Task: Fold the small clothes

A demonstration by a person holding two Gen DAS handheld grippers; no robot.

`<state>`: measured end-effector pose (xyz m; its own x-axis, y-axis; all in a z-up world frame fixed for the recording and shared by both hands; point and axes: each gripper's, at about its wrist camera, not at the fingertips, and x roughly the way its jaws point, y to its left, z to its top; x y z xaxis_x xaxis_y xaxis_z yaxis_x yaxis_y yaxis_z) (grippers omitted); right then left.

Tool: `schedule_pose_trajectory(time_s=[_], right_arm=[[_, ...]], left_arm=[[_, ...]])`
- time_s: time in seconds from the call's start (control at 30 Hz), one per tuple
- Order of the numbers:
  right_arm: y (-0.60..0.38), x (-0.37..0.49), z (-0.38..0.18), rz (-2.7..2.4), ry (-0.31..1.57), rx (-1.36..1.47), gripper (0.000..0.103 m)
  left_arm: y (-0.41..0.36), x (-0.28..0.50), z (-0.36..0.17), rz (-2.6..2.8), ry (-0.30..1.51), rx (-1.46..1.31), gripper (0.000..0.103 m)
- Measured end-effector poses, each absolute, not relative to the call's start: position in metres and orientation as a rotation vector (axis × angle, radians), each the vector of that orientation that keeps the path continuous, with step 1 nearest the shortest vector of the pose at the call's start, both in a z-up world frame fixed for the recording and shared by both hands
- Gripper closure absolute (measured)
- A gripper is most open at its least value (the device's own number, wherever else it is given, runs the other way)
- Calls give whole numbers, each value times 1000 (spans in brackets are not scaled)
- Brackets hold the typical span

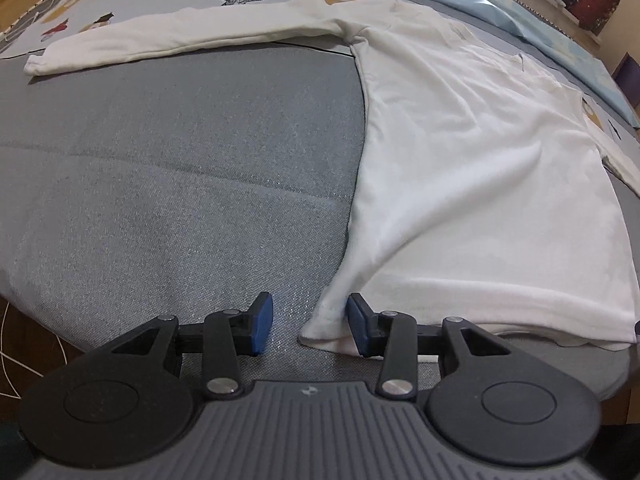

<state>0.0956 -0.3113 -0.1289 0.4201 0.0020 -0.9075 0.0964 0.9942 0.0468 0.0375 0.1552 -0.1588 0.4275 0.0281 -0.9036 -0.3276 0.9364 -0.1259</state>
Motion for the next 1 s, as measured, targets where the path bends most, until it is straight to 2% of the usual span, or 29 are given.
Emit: schedule_pose_trajectory(time_s=[0.47, 0.53, 0.67, 0.7, 0.73, 0.8, 0.83, 1.0], right_arm=[[-312, 97, -129, -50, 1146, 83, 65], [-310, 97, -128, -34, 1145, 80, 81], [-305, 95, -126, -2, 1140, 43, 94], [-306, 94, -125, 10, 1137, 50, 95], [-306, 93, -122, 16, 1129, 54, 96], [-310, 89, -114, 23, 1100, 67, 96], [-313, 87, -110, 28, 1084, 84, 96], [-342, 73, -72, 27, 929, 227, 97]], left_arm=[[152, 45, -163, 231, 1124, -272, 57], [151, 45, -163, 231, 1126, -267, 57], [150, 45, -163, 232, 1129, -253, 59], [150, 45, -162, 231, 1129, -252, 64], [150, 44, -162, 223, 1128, -255, 78], [151, 41, -158, 201, 1123, -263, 92], [152, 38, -154, 197, 1110, -262, 96], [165, 20, -118, 124, 997, -365, 97]])
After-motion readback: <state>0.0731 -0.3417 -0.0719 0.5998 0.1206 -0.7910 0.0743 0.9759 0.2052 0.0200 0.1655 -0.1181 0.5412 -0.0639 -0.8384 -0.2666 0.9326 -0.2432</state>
